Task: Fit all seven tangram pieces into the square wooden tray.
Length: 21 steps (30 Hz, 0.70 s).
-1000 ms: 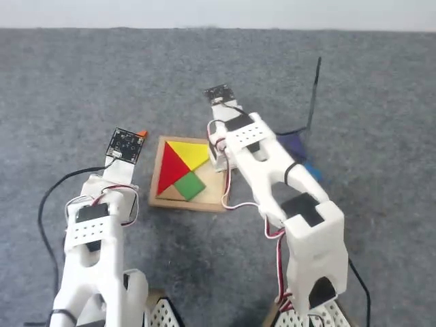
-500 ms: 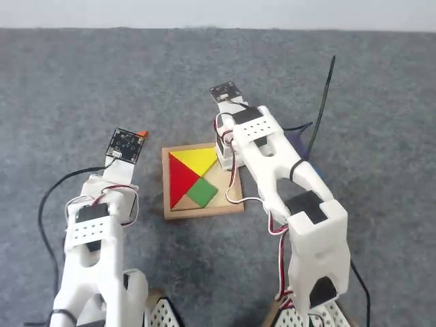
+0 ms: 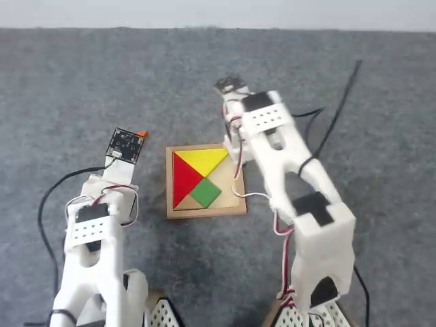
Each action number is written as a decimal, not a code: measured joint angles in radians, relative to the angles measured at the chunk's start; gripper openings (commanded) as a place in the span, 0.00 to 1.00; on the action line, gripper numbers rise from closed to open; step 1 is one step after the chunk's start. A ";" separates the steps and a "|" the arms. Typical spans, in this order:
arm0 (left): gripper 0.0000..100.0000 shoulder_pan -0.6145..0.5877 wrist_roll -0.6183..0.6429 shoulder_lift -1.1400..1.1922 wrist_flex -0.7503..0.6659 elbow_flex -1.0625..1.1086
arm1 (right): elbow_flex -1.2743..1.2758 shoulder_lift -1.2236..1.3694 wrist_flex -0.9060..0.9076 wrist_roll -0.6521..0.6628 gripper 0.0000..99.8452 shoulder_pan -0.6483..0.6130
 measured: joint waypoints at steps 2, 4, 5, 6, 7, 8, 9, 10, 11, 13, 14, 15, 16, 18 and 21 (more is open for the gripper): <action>0.01 0.000 0.000 0.000 0.000 0.000 | 0.000 -0.078 0.052 0.043 0.23 0.035; 0.01 0.000 0.000 0.000 0.000 0.000 | 0.006 -0.158 0.086 0.092 0.23 0.084; 0.01 0.000 0.000 0.000 0.000 0.000 | 0.021 -0.203 0.094 0.124 0.23 0.110; 0.01 0.000 0.000 0.000 0.000 0.000 | 0.049 -0.242 0.097 0.157 0.23 0.138; 0.01 0.000 0.000 0.000 0.000 0.000 | 0.080 -0.279 0.098 0.189 0.23 0.164; 0.01 0.000 -0.008 0.000 0.000 0.000 | 0.114 -0.311 0.098 0.227 0.23 0.190; 0.01 0.000 -0.018 0.000 0.000 0.000 | 0.153 -0.339 0.094 0.265 0.23 0.216; 0.01 0.000 -0.026 0.000 0.000 0.000 | 0.195 -0.361 0.078 0.299 0.23 0.242; 0.01 0.000 -0.031 0.000 0.000 0.000 | 0.236 -0.373 0.057 0.325 0.23 0.267; 0.01 0.000 -0.035 0.000 0.000 0.000 | 0.316 -0.377 0.006 0.342 0.23 0.315; 0.01 0.000 -0.035 0.000 0.000 0.000 | 0.358 -0.377 -0.025 0.342 0.23 0.334; 0.01 0.000 -0.035 0.000 0.000 0.000 | 0.394 -0.377 -0.057 0.333 0.23 0.350; 0.01 0.000 -0.035 0.000 0.000 0.000 | 0.428 -0.377 -0.087 0.321 0.23 0.362; 0.01 0.000 -0.035 0.000 0.000 0.000 | 0.483 -0.376 -0.152 0.298 0.23 0.377; 0.01 0.000 -0.035 0.000 0.000 0.000 | 0.526 -0.342 -0.233 0.301 0.23 0.377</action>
